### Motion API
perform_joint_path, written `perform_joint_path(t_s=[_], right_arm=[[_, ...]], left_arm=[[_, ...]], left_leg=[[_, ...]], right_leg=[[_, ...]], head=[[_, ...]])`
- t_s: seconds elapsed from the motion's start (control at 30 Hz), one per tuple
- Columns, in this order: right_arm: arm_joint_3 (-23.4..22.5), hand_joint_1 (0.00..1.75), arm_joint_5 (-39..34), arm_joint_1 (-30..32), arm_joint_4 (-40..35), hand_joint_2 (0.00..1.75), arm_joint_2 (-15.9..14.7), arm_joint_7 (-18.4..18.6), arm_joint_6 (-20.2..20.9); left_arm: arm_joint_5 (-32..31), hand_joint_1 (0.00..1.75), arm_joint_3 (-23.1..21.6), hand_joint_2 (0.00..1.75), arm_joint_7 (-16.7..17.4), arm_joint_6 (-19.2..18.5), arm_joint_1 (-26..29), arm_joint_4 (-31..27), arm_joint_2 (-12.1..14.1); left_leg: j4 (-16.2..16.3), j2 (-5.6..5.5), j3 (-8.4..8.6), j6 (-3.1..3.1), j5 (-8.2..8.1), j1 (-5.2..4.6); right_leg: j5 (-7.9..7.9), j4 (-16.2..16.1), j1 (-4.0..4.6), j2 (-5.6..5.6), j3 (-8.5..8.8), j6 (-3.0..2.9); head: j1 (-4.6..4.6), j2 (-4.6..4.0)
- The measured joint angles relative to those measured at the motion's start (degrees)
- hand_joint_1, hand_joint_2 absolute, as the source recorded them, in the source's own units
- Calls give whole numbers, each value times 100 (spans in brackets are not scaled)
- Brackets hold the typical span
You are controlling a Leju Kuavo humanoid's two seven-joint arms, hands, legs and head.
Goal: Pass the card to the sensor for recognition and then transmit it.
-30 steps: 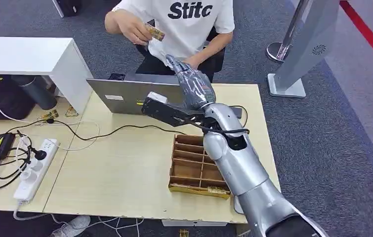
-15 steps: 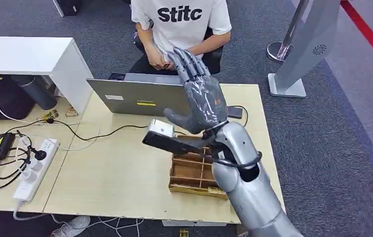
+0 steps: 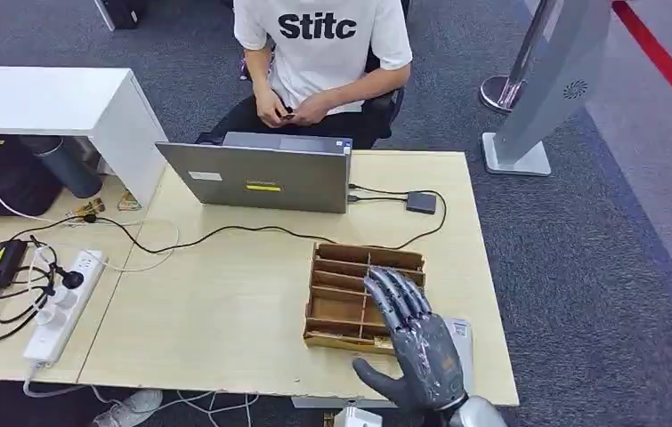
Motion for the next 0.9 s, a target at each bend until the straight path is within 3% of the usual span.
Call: perform_joint_path(t_s=[0.23,0.5,0.9], right_arm=[[-72,0,-24,144,83,175,-61,103,230],[-37,0,1203,-62,906,175,-40,1353,564],[-13,0,1309,-172,1370,175,201,1513,553]], left_arm=[[-7,0,26,175,-4,-2,1,0,0],[-81,0,26,175,-4,-4,-5,0,0],[-87,0,26,175,-2,-4,-5,0,0]], left_leg=[[0,2,3,-4,4,1],[0,2,2,-4,5,0],[0,2,2,-3,5,1]], right_leg=[[2,4,0,0,2,-2],[2,4,0,0,2,-2],[2,5,0,-1,2,-3]], head=[[0,0],[0,0],[0,0]])
